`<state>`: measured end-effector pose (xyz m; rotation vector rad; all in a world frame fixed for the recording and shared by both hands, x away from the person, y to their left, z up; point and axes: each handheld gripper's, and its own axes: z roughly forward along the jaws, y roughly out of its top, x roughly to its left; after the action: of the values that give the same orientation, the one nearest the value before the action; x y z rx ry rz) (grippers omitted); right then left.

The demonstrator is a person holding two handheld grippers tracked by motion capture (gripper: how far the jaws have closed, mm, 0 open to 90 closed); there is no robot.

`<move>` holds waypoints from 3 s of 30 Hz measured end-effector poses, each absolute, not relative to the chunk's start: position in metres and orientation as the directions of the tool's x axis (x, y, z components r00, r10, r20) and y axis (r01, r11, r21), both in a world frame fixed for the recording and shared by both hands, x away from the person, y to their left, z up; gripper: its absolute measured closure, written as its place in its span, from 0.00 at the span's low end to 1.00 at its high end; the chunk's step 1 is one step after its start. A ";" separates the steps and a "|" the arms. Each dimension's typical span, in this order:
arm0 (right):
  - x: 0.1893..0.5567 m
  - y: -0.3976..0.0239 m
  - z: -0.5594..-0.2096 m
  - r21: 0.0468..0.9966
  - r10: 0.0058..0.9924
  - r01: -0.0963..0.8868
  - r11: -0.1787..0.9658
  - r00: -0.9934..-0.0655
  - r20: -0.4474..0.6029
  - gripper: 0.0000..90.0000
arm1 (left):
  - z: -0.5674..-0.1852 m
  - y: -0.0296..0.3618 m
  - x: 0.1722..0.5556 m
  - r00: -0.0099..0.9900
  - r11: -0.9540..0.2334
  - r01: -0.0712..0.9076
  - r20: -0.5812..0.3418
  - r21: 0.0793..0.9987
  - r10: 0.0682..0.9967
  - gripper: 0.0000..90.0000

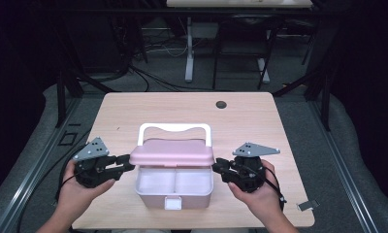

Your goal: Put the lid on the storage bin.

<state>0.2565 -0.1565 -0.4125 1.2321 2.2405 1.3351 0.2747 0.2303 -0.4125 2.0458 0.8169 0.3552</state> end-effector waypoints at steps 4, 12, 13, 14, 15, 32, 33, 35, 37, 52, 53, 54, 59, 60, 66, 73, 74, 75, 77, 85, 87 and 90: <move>0.256 -0.158 -0.416 0.808 0.767 0.546 0.222 -0.610 0.201 0.84 | -0.415 0.232 0.273 0.746 -0.402 0.426 -0.063 0.811 0.663 0.79; 0.257 -0.158 -0.418 0.798 0.764 0.555 0.233 -0.613 0.203 0.85 | -0.418 0.233 0.272 0.746 -0.400 0.428 -0.067 0.810 0.663 0.81; 0.258 -0.158 -0.419 0.799 0.764 0.555 0.232 -0.612 0.203 0.85 | -0.419 0.233 0.272 0.746 -0.400 0.429 -0.068 0.810 0.663 0.81; 0.258 -0.158 -0.420 0.800 0.765 0.554 0.230 -0.611 0.203 0.85 | -0.419 0.233 0.272 0.745 -0.400 0.429 -0.067 0.810 0.664 0.81; 0.258 -0.158 -0.420 0.799 0.764 0.555 0.231 -0.612 0.204 0.85 | -0.420 0.233 0.272 0.744 -0.402 0.429 -0.064 0.809 0.665 0.81; 0.257 -0.157 -0.431 0.778 0.756 0.580 0.240 -0.615 0.225 0.86 | -0.429 0.237 0.270 0.741 -0.402 0.445 -0.077 0.800 0.667 0.82; 0.257 -0.157 -0.431 0.778 0.759 0.580 0.240 -0.612 0.223 0.86 | -0.429 0.237 0.270 0.740 -0.402 0.446 -0.077 0.800 0.668 0.82; 0.256 -0.159 -0.431 0.776 0.761 0.584 0.239 -0.609 0.224 0.86 | -0.430 0.237 0.270 0.741 -0.404 0.449 -0.080 0.797 0.667 0.82; 0.255 -0.160 -0.431 0.775 0.762 0.587 0.235 -0.607 0.228 0.86 | -0.431 0.237 0.269 0.742 -0.406 0.449 -0.079 0.796 0.666 0.82; 0.257 -0.173 -0.433 0.774 0.788 0.598 0.210 -0.572 0.228 0.86 | -0.436 0.253 0.271 0.713 -0.391 0.481 -0.092 0.785 0.695 0.80; 0.257 -0.173 -0.433 0.774 0.788 0.597 0.209 -0.571 0.228 0.86 | -0.436 0.253 0.272 0.712 -0.385 0.481 -0.095 0.788 0.695 0.79; 0.258 -0.174 -0.433 0.772 0.789 0.601 0.210 -0.570 0.229 0.86 | -0.436 0.253 0.273 0.711 -0.384 0.483 -0.097 0.787 0.696 0.79; 0.263 -0.175 -0.434 0.773 0.793 0.600 0.206 -0.566 0.228 0.85 | -0.437 0.255 0.279 0.701 -0.375 0.491 -0.101 0.786 0.706 0.76; 0.264 -0.175 -0.434 0.774 0.798 0.601 0.202 -0.559 0.226 0.85 | -0.437 0.256 0.280 0.698 -0.372 0.493 -0.103 0.787 0.709 0.76; 0.269 -0.176 -0.438 0.764 0.809 0.613 0.203 -0.544 0.221 0.83 | -0.439 0.259 0.287 0.674 -0.362 0.503 -0.095 0.785 0.732 0.72; 0.281 -0.179 -0.439 0.740 0.806 0.646 0.188 -0.532 0.259 0.78 | -0.438 0.264 0.300 0.652 -0.333 0.527 -0.121 0.782 0.749 0.65; 0.282 -0.180 -0.439 0.742 0.808 0.644 0.187 -0.531 0.257 0.78 | -0.438 0.265 0.301 0.650 -0.332 0.533 -0.125 0.778 0.750 0.64; 0.283 -0.180 -0.438 0.745 0.817 0.642 0.183 -0.521 0.248 0.77 | -0.439 0.266 0.303 0.645 -0.326 0.538 -0.130 0.778 0.753 0.64; 0.286 -0.181 -0.439 0.745 0.821 0.643 0.176 -0.513 0.249 0.76 | -0.440 0.267 0.307 0.637 -0.324 0.551 -0.137 0.768 0.758 0.61; 0.299 -0.198 -0.448 0.748 0.876 0.652 0.120 -0.424 0.229 0.72 | -0.459 0.278 0.327 0.599 -0.291 0.587 -0.163 0.756 0.784 0.55; 0.302 -0.204 -0.453 0.744 0.880 0.660 0.101 -0.408 0.243 0.72 | -0.466 0.281 0.329 0.581 -0.272 0.594 -0.170 0.757 0.796 0.55; 0.303 -0.211 -0.461 0.735 0.887 0.672 0.086 -0.387 0.251 0.72 | -0.475 0.288 0.331 0.564 -0.249 0.605 -0.185 0.756 0.805 0.55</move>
<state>0.3028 -0.2108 -0.4610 1.5612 2.1053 1.1901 0.3313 0.2880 -0.4751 1.9628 1.1338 0.3037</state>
